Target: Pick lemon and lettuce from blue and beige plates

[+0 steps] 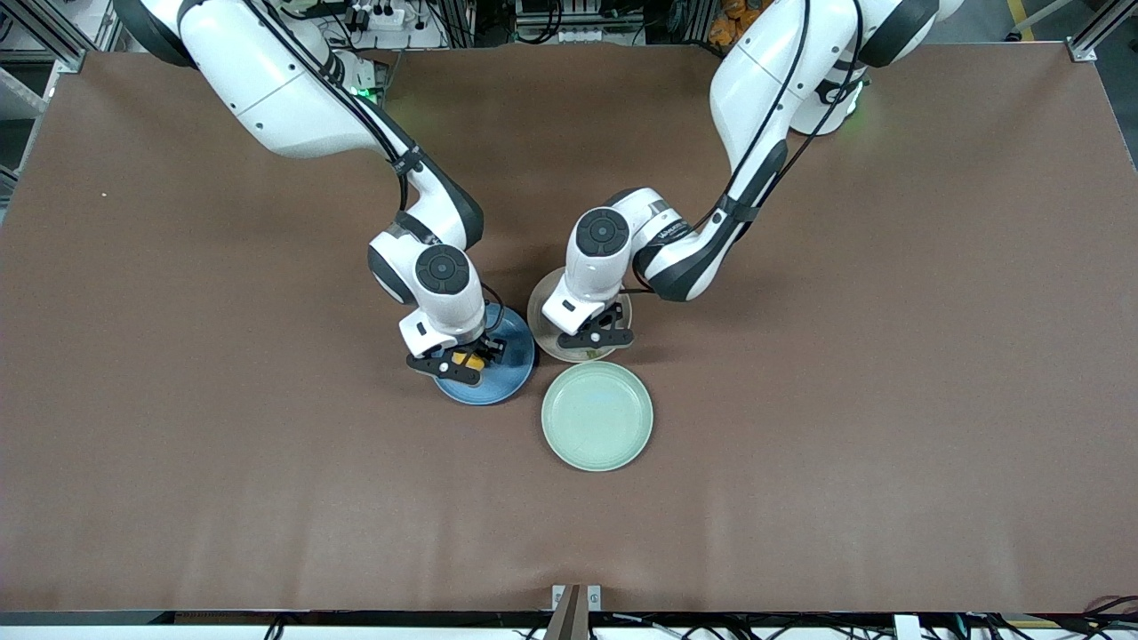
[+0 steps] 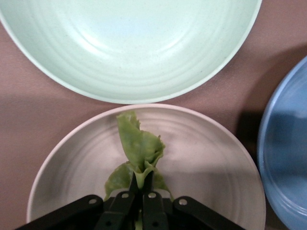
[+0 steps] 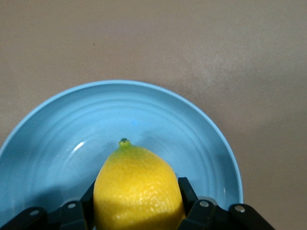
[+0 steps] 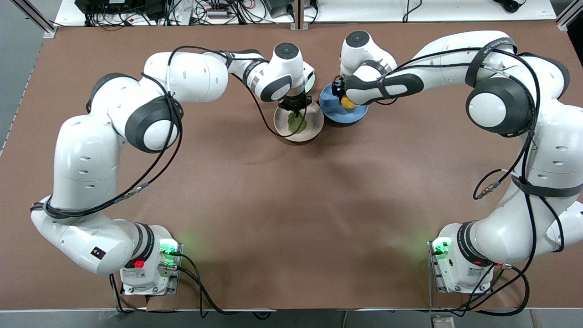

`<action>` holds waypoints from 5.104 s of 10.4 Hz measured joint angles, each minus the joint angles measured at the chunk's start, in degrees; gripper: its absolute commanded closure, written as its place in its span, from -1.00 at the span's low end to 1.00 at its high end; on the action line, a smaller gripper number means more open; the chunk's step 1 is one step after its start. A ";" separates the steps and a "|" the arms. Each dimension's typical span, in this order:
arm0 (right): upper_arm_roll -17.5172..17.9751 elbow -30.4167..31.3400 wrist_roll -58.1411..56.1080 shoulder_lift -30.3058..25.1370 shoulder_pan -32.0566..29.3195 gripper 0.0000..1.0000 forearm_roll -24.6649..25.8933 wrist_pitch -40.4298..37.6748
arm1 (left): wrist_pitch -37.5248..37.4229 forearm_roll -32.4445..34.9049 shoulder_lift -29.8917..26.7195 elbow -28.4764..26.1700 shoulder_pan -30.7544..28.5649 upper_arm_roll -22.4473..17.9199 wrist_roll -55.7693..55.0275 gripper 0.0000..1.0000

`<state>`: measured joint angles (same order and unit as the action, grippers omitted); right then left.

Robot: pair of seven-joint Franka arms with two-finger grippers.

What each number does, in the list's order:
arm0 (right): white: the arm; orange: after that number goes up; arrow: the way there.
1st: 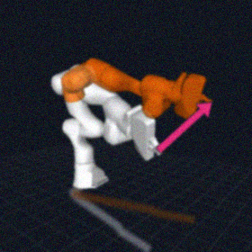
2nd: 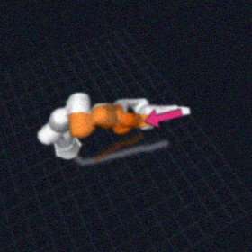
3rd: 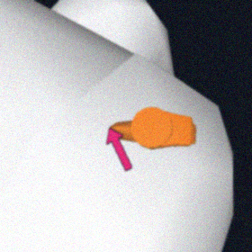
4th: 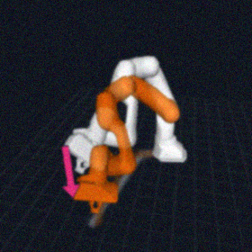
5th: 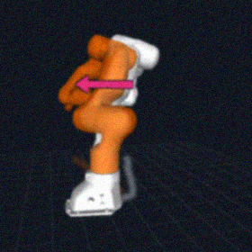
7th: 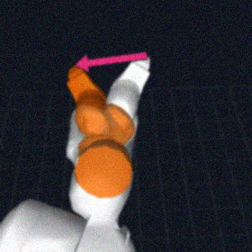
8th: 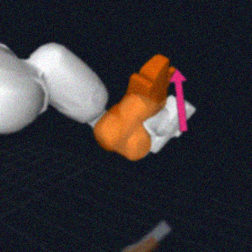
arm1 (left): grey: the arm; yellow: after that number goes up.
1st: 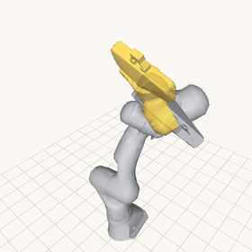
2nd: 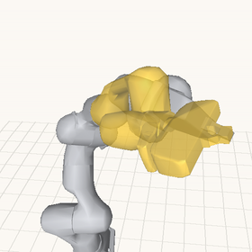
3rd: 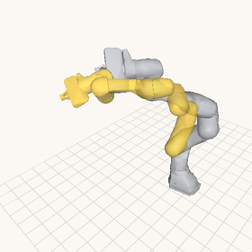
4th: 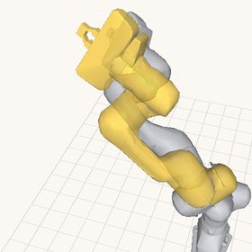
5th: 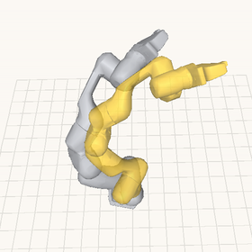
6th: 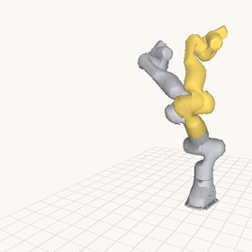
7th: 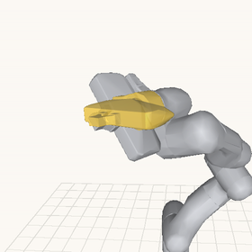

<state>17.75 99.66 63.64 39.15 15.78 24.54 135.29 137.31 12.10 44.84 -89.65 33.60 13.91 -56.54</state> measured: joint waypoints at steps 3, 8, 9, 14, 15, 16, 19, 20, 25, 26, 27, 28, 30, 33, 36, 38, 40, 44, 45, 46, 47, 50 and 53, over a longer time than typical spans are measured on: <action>0.14 -1.01 -7.52 -5.00 -1.90 0.43 -7.76 -7.28 | -5.22 0.11 -3.33 0.55 -0.29 -0.08 0.01 1.00; -1.15 -0.33 -24.73 -14.86 -9.88 0.43 -12.55 -22.01 | -9.43 0.14 -7.23 0.58 -3.88 -0.43 3.20 1.00; -3.11 1.29 -28.15 -16.18 -10.42 0.43 -12.80 -22.04 | -10.00 0.14 -7.49 0.58 -5.19 -0.46 4.90 1.00; -15.98 8.38 -45.05 -21.42 -10.86 0.43 -16.52 -19.16 | -12.90 0.14 -7.66 0.53 -14.06 -0.75 15.72 1.00; -18.23 10.73 -47.98 -22.05 -10.92 0.43 -16.87 -16.31 | -13.63 0.14 -7.65 0.52 -16.13 -0.76 18.31 1.00; -20.13 13.20 -50.47 -22.35 -10.97 0.43 -16.96 -13.22 | -14.13 0.14 -7.64 0.49 -18.13 -0.79 21.19 1.00; -23.60 21.67 -56.30 -22.37 -11.14 0.43 -17.05 -0.94 | -14.64 0.14 -7.19 0.04 -23.60 -0.93 31.45 1.00; -23.87 24.90 -57.68 -22.32 -11.41 0.43 -17.06 4.05 | -14.64 0.15 -6.92 -0.20 -25.40 -1.03 35.07 1.00; -23.86 28.80 -60.86 -20.74 -11.67 0.41 -17.07 10.37 | -14.70 0.18 -5.96 -0.62 -31.81 -1.26 48.69 -0.99; -23.85 28.98 -61.19 -19.52 -11.69 0.41 -17.07 11.67 | -14.70 0.18 -5.72 -0.62 -32.39 -1.27 49.81 -1.00; -23.84 29.06 -61.73 -18.02 -11.70 0.41 -17.07 13.33 | -14.70 0.19 -5.48 -0.66 -32.68 -1.27 50.00 -1.00; -23.78 29.07 -61.96 -16.76 -11.70 0.40 -17.07 14.59 | -14.70 0.19 -5.41 -0.70 -32.78 -1.27 50.00 -1.00; -23.50 29.05 -62.07 -16.11 -11.69 -0.54 -17.07 15.08 | -14.89 0.19 -5.44 -1.27 -33.44 -1.14 49.82 -1.00; -22.52 28.67 -62.07 -16.23 -11.63 -1.00 -17.13 15.14 | -14.73 0.16 -8.14 -5.70 -33.98 0.30 44.64 -1.00; -21.59 23.00 -62.07 -17.92 -11.43 -1.00 -17.16 4.53 | -12.84 -0.93 -14.87 -13.73 -34.18 1.06 42.79 -1.00; -21.18 14.21 -62.07 -20.33 -11.41 -1.00 -18.60 -10.30 | -12.35 -1.41 -19.87 -19.07 -35.40 1.05 42.78 -1.00; -20.97 5.91 -62.17 -21.78 -11.23 -1.00 -21.54 -20.88 | -12.29 -3.73 -25.61 -24.19 -36.13 1.06 42.78 -1.00; -22.29 -1.17 -62.24 -25.27 -11.12 -1.00 -22.20 -26.70 | -12.31 -5.20 -34.97 -31.10 -36.12 1.65 42.78 -1.00; -22.71 -2.05 -62.29 -26.67 -11.15 -1.00 -22.50 -27.45 | -12.24 -5.20 -35.66 -30.96 -36.11 1.77 42.79 -1.00; -23.08 -3.68 -62.29 -28.01 -11.23 -1.00 -24.29 -29.66 | -12.34 -5.20 -35.98 -29.83 -36.09 2.11 42.79 -1.00; -23.86 -5.63 -62.30 -29.23 -11.36 -1.00 -26.69 -32.48 | -13.50 -5.20 -36.07 -27.51 -36.05 2.69 42.79 -1.00; -25.73 -8.77 -62.46 -32.57 -12.61 -1.00 -28.65 -37.82 | -21.01 -5.21 -36.43 -18.42 -35.99 3.59 42.85 -1.00; -26.50 -12.55 -62.49 -34.13 -13.20 -1.00 -28.69 -44.69 | -29.47 -5.69 -36.98 -10.93 -35.98 4.36 43.00 -1.00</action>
<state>-8.75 87.10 1.14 5.01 2.58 -4.16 90.60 107.84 6.41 7.86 -100.58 -2.38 18.27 -13.54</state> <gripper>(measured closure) 0.000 0.000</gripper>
